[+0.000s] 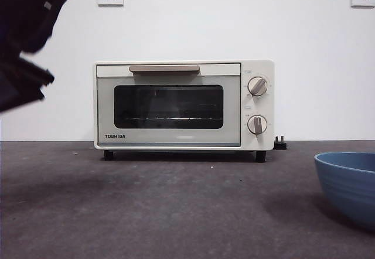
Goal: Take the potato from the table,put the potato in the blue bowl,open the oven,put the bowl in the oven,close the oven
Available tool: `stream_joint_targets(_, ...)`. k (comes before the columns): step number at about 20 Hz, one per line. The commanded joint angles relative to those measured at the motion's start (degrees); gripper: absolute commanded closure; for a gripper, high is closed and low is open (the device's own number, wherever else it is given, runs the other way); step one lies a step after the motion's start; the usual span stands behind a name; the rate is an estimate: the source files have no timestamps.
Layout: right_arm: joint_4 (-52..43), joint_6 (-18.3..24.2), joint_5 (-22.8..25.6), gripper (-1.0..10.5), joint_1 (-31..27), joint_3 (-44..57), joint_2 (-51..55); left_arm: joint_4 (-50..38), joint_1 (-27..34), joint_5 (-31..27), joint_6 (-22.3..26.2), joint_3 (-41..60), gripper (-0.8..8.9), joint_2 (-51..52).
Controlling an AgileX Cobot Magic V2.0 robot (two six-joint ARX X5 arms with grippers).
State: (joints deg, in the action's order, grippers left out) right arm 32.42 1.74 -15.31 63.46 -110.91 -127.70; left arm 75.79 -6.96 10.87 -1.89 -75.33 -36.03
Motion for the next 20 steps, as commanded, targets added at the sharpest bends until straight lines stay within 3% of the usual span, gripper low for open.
stream_joint_targets(1,-2.7,2.1,1.9,0.9,0.3,0.0,-2.6,-0.2,-0.2,0.3,-1.4,-0.2,8.19,0.2)
stream_joint_targets(4,-4.3,3.9,1.9,0.9,0.3,0.0,-4.6,-0.2,-0.2,3.0,-2.0,-0.2,8.19,0.1)
stream_joint_targets(11,-2.6,4.5,1.5,1.2,0.7,0.0,-9.0,-0.2,-0.2,3.1,-2.4,-0.2,8.19,0.0)
stream_joint_targets(13,-0.8,3.7,2.1,4.3,0.8,0.0,-9.4,-0.2,-0.2,3.1,-2.4,-0.2,8.19,-0.1)
stream_joint_targets(15,0.7,2.4,1.9,8.6,1.1,0.0,-9.8,-0.3,-0.2,3.0,-2.4,-0.2,8.19,-0.2)
stream_joint_targets(16,0.6,0.9,1.8,9.5,1.1,0.0,-9.8,-0.3,-0.2,3.0,-2.4,-0.2,8.19,-0.2)
stream_joint_targets(20,2.2,-2.2,1.9,9.5,0.6,-0.2,-7.7,-0.2,-0.2,3.0,-2.4,-0.2,8.19,-0.2)
